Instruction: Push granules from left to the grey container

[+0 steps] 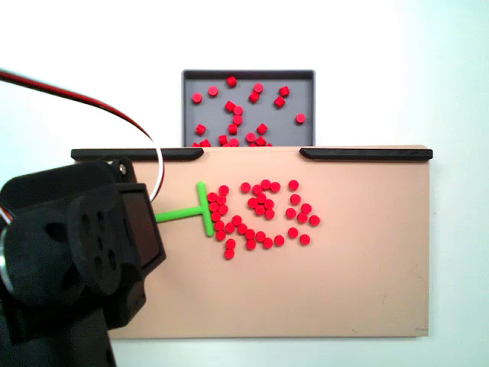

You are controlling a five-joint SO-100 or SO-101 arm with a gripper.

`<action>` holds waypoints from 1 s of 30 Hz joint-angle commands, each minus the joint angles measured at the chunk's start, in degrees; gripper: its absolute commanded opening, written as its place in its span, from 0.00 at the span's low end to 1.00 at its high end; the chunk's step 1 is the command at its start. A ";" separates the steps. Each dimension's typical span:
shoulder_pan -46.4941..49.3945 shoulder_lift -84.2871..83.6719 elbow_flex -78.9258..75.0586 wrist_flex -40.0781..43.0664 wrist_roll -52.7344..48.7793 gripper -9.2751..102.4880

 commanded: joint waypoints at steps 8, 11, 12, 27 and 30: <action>1.41 3.52 -0.18 -0.35 -8.26 0.08; 1.67 3.52 -0.18 -0.35 -10.28 0.08; 1.76 3.52 -0.18 -0.35 -10.99 0.08; 3.60 3.52 -0.18 -0.35 -23.99 0.08; 4.13 3.78 -0.18 -0.35 -26.81 0.08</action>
